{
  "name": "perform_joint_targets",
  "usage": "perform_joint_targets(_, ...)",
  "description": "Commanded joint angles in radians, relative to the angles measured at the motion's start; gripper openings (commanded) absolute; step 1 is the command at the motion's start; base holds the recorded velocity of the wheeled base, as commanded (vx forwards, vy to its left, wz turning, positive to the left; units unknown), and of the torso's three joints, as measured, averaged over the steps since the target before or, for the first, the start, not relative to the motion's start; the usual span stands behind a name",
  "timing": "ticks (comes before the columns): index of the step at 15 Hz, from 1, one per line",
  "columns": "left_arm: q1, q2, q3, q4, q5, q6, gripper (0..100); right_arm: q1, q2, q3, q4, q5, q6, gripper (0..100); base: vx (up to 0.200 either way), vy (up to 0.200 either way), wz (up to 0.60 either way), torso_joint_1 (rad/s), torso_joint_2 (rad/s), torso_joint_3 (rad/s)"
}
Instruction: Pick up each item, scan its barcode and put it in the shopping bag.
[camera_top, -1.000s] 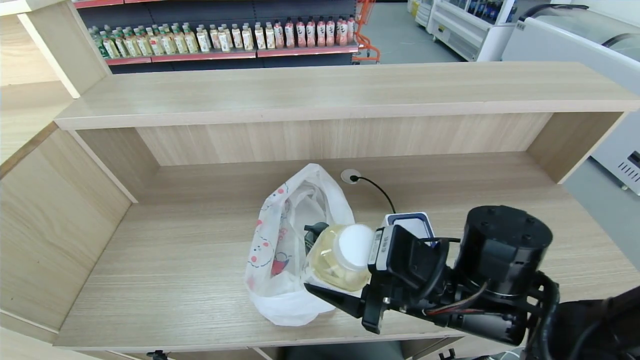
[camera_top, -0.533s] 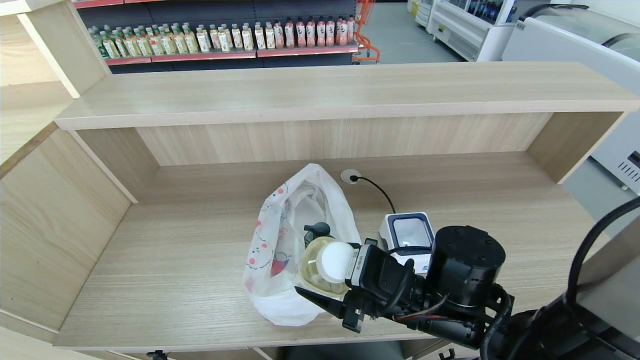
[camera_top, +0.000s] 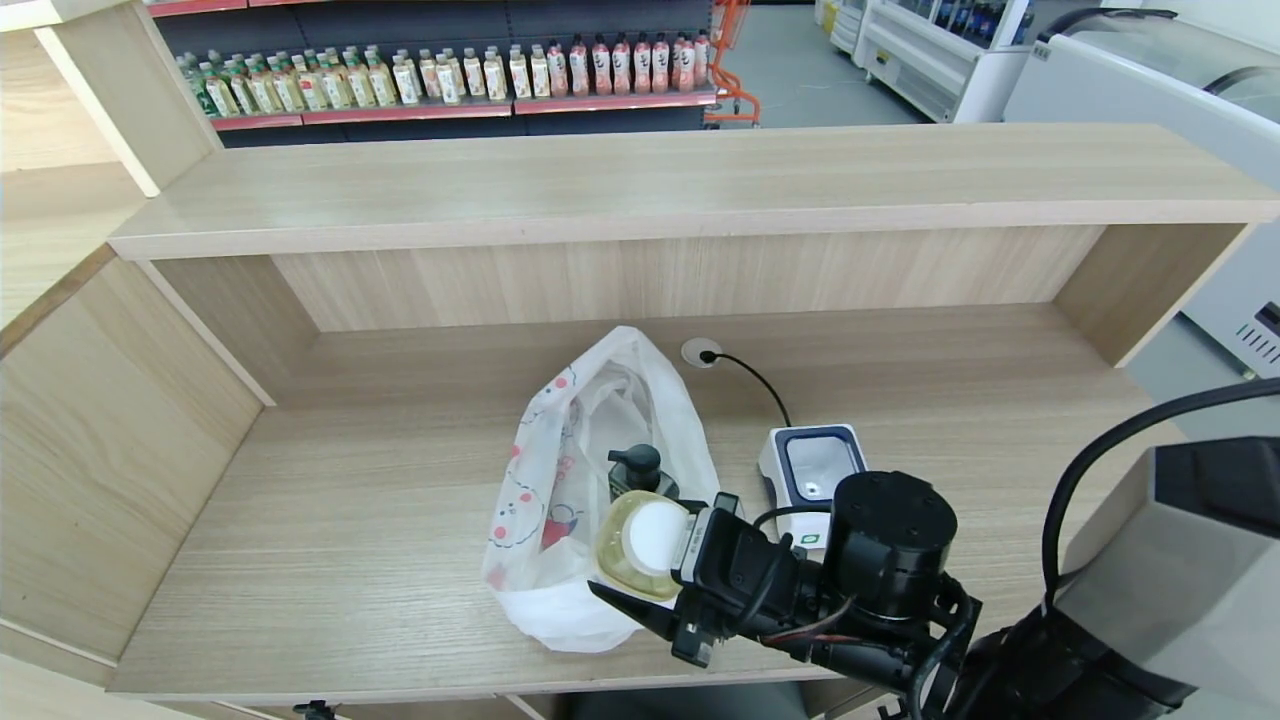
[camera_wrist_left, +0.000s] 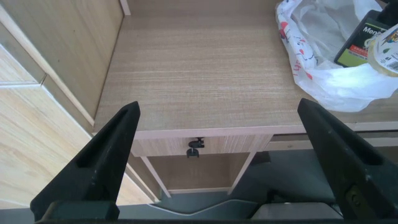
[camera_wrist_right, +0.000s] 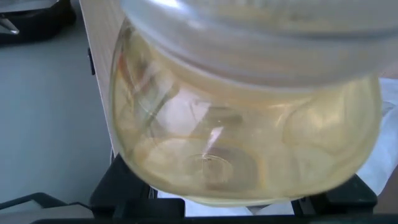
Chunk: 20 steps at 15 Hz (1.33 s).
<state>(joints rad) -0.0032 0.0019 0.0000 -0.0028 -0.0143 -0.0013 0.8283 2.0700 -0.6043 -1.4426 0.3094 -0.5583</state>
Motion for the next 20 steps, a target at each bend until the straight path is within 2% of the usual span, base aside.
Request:
perform_joint_targets(1, 0.000, 0.000, 0.000, 0.000, -0.001, 0.000, 100, -0.001, 0.015, -0.009, -0.001, 0.001, 0.003, 0, 0.000, 0.000, 0.00, 0.000, 0.00, 0.000)
perform_joint_targets(7, 0.000, 0.000, 0.000, 0.000, 0.000, 0.000, 100, -0.006, 0.091, -0.020, -0.128, 0.002, 0.009, 0, 0.000, 0.000, 0.00, 0.000, 0.00, 0.000)
perform_joint_targets(20, 0.000, 0.000, 0.000, 0.000, -0.001, 0.000, 100, -0.008, 0.148, -0.045, -0.128, 0.001, 0.028, 0, 0.000, 0.000, 0.00, 0.000, 0.00, 0.000)
